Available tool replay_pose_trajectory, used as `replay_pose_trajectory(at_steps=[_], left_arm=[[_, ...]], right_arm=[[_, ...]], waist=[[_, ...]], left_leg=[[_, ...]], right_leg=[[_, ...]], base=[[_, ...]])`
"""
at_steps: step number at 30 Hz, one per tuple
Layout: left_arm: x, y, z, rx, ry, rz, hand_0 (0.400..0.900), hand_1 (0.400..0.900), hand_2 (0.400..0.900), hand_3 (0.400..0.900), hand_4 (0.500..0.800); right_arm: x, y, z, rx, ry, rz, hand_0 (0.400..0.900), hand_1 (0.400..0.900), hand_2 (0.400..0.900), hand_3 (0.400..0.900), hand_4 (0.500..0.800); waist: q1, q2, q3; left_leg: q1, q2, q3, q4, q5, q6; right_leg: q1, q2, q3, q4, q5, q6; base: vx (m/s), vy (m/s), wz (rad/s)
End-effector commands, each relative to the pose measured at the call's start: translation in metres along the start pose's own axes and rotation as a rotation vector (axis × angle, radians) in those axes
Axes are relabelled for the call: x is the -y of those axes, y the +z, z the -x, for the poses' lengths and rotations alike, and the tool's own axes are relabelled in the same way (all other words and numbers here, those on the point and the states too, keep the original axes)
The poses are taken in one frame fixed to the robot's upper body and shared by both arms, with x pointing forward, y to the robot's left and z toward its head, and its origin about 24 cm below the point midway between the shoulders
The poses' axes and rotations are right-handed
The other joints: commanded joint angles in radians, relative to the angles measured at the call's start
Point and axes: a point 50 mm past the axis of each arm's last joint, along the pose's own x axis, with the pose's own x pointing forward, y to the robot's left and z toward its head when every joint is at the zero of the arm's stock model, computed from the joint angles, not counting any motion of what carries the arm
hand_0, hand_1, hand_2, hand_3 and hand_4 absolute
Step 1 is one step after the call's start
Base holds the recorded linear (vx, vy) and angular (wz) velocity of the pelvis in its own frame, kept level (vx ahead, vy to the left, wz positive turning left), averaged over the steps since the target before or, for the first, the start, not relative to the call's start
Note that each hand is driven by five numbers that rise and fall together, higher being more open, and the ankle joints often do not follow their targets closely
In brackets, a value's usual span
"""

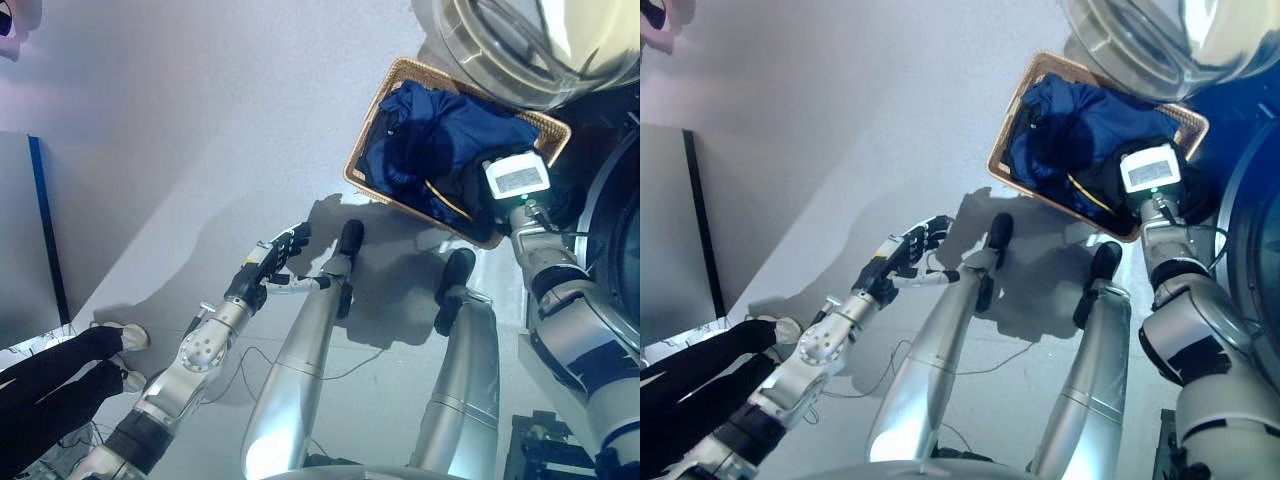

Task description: Put the clothes in the basket into the washing machine.

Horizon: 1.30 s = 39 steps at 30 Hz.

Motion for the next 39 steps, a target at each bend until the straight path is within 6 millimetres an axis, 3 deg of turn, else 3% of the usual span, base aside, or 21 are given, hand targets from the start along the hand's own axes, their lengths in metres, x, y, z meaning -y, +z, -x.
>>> replay_pose_trajectory(at_steps=[1,10,11,12,13,14,15,21,26,31,32,35,36,39], left_arm=[[0.007,0.016,0.010,0.120,0.011,0.059,0.900,0.900,0.900,0.900,0.800],[0.003,0.023,0.007,0.149,0.038,0.058,0.900,0.900,0.900,0.900,0.800],[0.001,0.024,0.007,0.155,0.046,0.054,0.900,0.900,0.900,0.900,0.800],[0.001,0.024,0.006,0.156,0.051,0.055,0.900,0.900,0.900,0.900,0.800],[0.001,0.024,0.006,0.157,0.053,0.052,0.900,0.900,0.900,0.900,0.800],[0.000,0.025,0.006,0.161,0.056,0.047,0.900,0.900,0.900,0.900,0.800],[0.000,0.026,0.005,0.162,0.058,0.046,0.900,0.900,0.900,0.900,0.800],[-0.005,0.029,0.004,0.173,0.077,0.017,0.900,0.900,0.900,0.900,0.800],[-0.008,0.034,0.001,0.197,0.098,0.008,0.900,0.900,0.900,0.900,0.800],[-0.013,0.038,-0.002,0.216,0.160,-0.002,0.900,0.900,0.900,0.900,0.800],[-0.014,0.038,-0.002,0.217,0.183,-0.002,0.900,0.900,0.900,0.900,0.800],[-0.018,0.037,0.000,0.220,0.228,-0.005,0.900,0.900,0.900,0.900,0.800],[-0.019,0.035,0.001,0.213,0.239,-0.003,0.900,0.900,0.900,0.900,0.800],[-0.019,0.028,0.003,0.183,0.262,0.007,0.900,0.900,0.900,0.900,0.800]], right_arm=[[-0.029,-0.034,0.017,-0.036,0.111,0.139,0.900,0.900,0.900,0.900,0.800],[-0.036,-0.024,0.020,0.003,0.169,0.172,0.900,0.900,0.900,0.900,0.800],[-0.040,-0.020,0.022,0.013,0.189,0.170,0.867,0.867,0.867,0.867,0.780],[-0.043,-0.017,0.023,0.017,0.199,0.164,0.900,0.900,0.900,0.900,0.800],[-0.045,-0.015,0.024,0.018,0.211,0.165,0.900,0.900,0.900,0.900,0.800],[-0.046,-0.013,0.025,0.020,0.221,0.161,0.822,0.822,0.822,0.822,0.753],[-0.047,-0.012,0.025,0.021,0.222,0.160,0.400,0.400,0.400,0.400,0.500],[-0.049,-0.011,0.027,0.007,0.212,0.108,0.400,0.400,0.400,0.400,0.500],[-0.028,-0.011,0.016,-0.094,0.063,-0.136,0.400,0.400,0.400,0.400,0.500],[0.016,-0.008,-0.001,-0.286,-0.210,-0.759,0.400,0.400,0.400,0.400,0.500],[0.037,-0.006,-0.006,-0.307,-0.335,-0.975,0.400,0.400,0.400,0.400,0.500],[0.067,0.001,-0.005,-0.275,-0.500,-1.301,0.400,0.400,0.400,0.400,0.500],[0.080,-0.001,-0.004,-0.267,-0.573,-1.436,0.400,0.400,0.400,0.400,0.500],[0.091,0.007,0.008,-0.232,-0.657,-1.749,0.400,0.400,0.400,0.400,0.500]], waist=[[-0.014,0.070,-0.059],[-0.015,0.076,-0.056],[-0.016,0.075,-0.056],[-0.016,0.073,-0.056],[-0.016,0.071,-0.056],[-0.017,0.071,-0.056],[-0.018,0.069,-0.057],[-0.029,0.053,-0.057],[-0.036,0.038,-0.057],[-0.064,0.016,-0.050],[-0.074,0.010,-0.047],[-0.105,-0.007,-0.044],[-0.117,-0.013,-0.039],[-0.148,-0.034,-0.036]], left_leg=[[-0.064,-0.008,0.028,0.134,-0.185,0.031],[-0.124,-0.017,0.030,0.190,-0.198,0.035],[-0.125,-0.018,0.031,0.188,-0.196,0.035],[-0.124,-0.019,0.031,0.187,-0.196,0.036],[-0.125,-0.019,0.031,0.187,-0.196,0.036],[-0.127,-0.019,0.031,0.184,-0.194,0.037],[-0.129,-0.020,0.032,0.183,-0.192,0.037],[-0.119,-0.012,0.032,0.151,-0.184,0.037],[-0.084,0.003,0.039,0.079,-0.164,0.039],[-0.033,0.025,0.056,0.023,-0.156,0.041],[-0.025,0.030,0.061,0.015,-0.157,0.042],[0.005,0.045,0.074,-0.015,-0.155,0.040],[0.003,0.047,0.086,-0.031,-0.122,0.046],[0.044,0.065,0.103,-0.057,-0.128,0.043]], right_leg=[[-0.052,0.013,-0.003,-0.003,0.049,0.016],[-0.121,0.015,0.000,0.067,0.019,0.004],[-0.121,0.016,-0.001,0.065,0.020,0.004],[-0.124,0.017,-0.003,0.064,0.022,0.003],[-0.124,0.017,-0.003,0.062,0.023,0.003],[-0.125,0.020,-0.004,0.060,0.024,0.003],[-0.126,0.021,-0.004,0.058,0.026,0.003],[-0.114,0.019,-0.010,0.017,0.044,0.006],[-0.075,0.025,-0.018,-0.069,0.078,0.010],[-0.025,0.043,-0.011,-0.150,0.107,0.014],[-0.019,0.048,-0.009,-0.161,0.113,0.015],[0.007,0.057,-0.001,-0.213,0.130,0.017],[0.008,0.057,0.000,-0.242,0.167,0.013],[0.046,0.069,0.009,-0.302,0.185,0.016]], base=[[0.00,0.000,0.00],[-0.02,-0.015,0.03],[0.00,0.000,0.00],[0.00,0.000,0.00],[0.00,0.000,0.00],[0.00,0.000,0.00],[0.00,0.000,0.00],[0.00,0.001,-0.03],[0.01,0.015,-0.13],[0.02,0.019,-0.22],[0.02,0.007,-0.22],[0.00,0.028,-0.28],[-0.06,0.044,-0.30],[0.02,0.035,-0.38]])
